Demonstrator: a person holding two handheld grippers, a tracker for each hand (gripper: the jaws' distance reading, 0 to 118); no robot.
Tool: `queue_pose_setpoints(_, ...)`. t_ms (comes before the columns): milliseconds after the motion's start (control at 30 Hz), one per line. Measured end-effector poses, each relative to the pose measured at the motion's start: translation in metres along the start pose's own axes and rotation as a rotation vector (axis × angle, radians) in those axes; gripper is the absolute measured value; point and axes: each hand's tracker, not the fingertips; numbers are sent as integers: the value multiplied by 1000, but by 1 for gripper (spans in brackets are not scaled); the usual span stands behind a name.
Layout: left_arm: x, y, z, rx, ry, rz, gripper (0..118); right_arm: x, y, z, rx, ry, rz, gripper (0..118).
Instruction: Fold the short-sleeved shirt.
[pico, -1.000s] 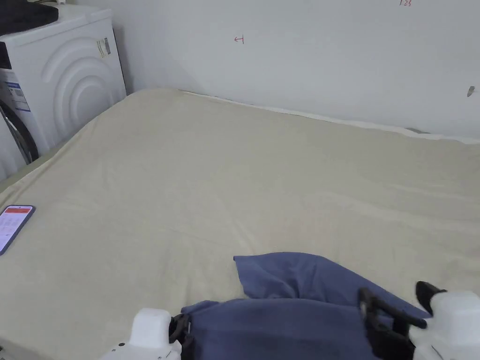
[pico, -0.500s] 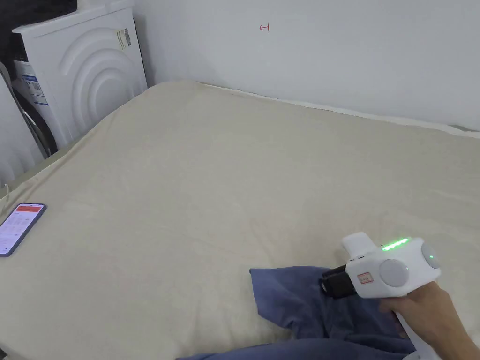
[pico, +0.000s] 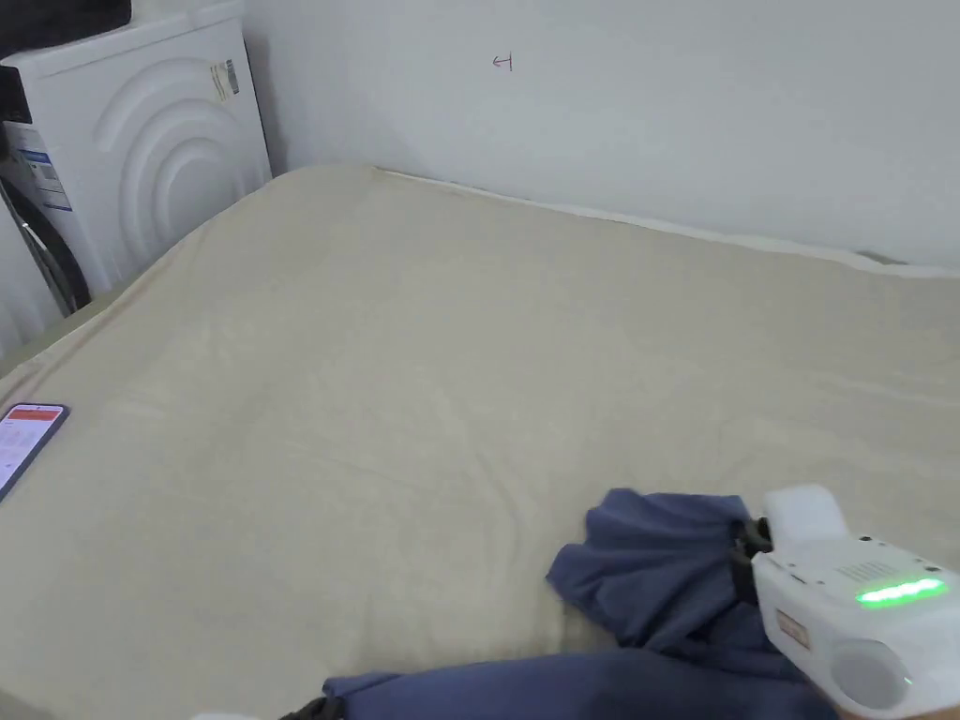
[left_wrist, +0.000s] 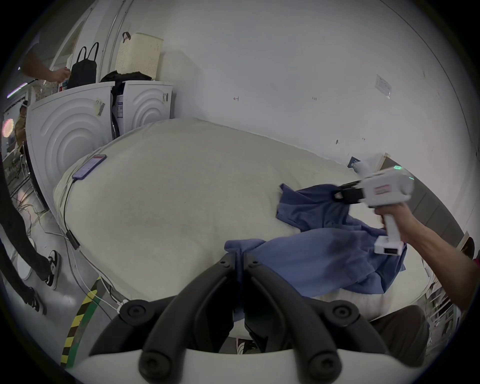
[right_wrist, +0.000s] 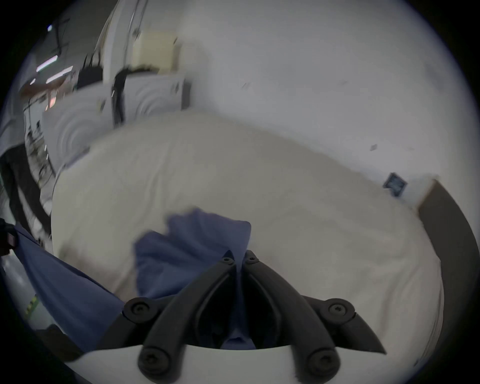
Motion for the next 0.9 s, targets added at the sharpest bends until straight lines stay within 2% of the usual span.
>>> queue_pose_setpoints(33, 2, 5, 1, 18, -8, -8, 5, 6, 3, 26, 51, -44, -3, 1)
queue_pose_setpoints(67, 7, 13, 3, 37, -11, -21, 5, 23, -12, 29, 84, -104, -47, 1)
queue_pose_setpoints(167, 20, 42, 9, 124, -64, -52, 5, 54, 0, 100, 222, -218, -98, 1)
queue_pose_setpoints(200, 25, 56, 13, 145, -98, -47, 5, 41, 30, 160, 297, -287, -69, 1)
queue_pose_setpoints(267, 37, 87, 24, 217, -135, -68, 5, 48, 47, 214, 370, -354, -60, 1)
queue_pose_setpoints(367, 56, 140, 46, 331, -166, -153, 5, 70, 75, 287, 466, -418, -58, 1)
queue_pose_setpoints(433, 65, 177, 61, 384, -216, -135, 5, 80, 95, 330, 502, -419, -92, 1)
queue_pose_setpoints(500, 76, 215, 77, 395, -212, -105, 5, 106, 113, 348, 502, -395, -127, 1)
queue_pose_setpoints(533, 82, 231, 84, 382, -213, -101, 5, 111, 122, 357, 509, -410, -132, 1)
queue_pose_setpoints(567, 88, 250, 90, 384, -227, -110, 5, 116, 135, 369, 508, -466, -130, 1)
queue_pose_setpoints(667, 102, 287, 103, 468, -194, -194, 5, 132, 157, 390, 543, -497, -151, 1)
queue_pose_setpoints(833, 102, 339, 102, 490, -216, -142, 5, 155, 196, 390, 550, -539, -209, 1)
queue_pose_setpoints(900, 104, 356, 98, 502, -208, -154, 5, 170, 209, 379, 544, -556, -196, 1)
